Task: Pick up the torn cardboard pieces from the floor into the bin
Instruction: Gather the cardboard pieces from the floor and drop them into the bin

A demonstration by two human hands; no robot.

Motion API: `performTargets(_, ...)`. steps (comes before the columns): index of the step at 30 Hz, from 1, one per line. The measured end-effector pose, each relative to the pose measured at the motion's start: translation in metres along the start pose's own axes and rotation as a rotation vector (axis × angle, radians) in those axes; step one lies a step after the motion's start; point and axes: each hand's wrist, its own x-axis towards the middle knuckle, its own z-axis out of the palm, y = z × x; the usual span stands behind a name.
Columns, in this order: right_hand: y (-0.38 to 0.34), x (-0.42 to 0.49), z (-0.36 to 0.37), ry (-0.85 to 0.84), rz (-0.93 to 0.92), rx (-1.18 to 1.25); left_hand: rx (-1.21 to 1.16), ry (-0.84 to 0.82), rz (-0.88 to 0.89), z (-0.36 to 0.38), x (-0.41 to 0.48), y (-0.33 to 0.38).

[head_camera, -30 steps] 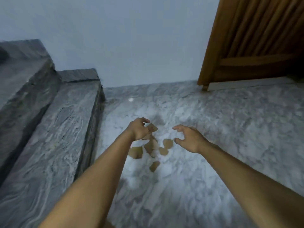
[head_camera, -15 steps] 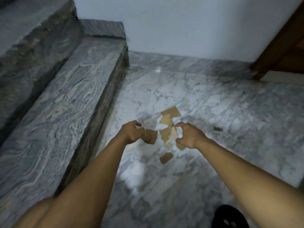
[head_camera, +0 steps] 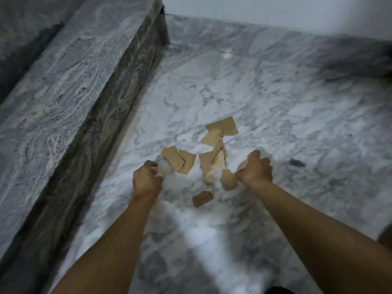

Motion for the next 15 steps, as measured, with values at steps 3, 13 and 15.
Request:
performTargets(3,0.001,0.002,-0.016,-0.032,0.049,-0.146,-0.123,-0.101,-0.076,-0.01,-0.001,0.024)
performTargets(13,-0.011,-0.004,-0.038,-0.333,-0.268,-0.048,0.095,-0.626,0.316,-0.035,0.052,0.061)
performTargets(15,-0.019,-0.011,-0.028,-0.332,-0.277,-0.13,0.33,-0.57,0.439,-0.028,0.062,0.061)
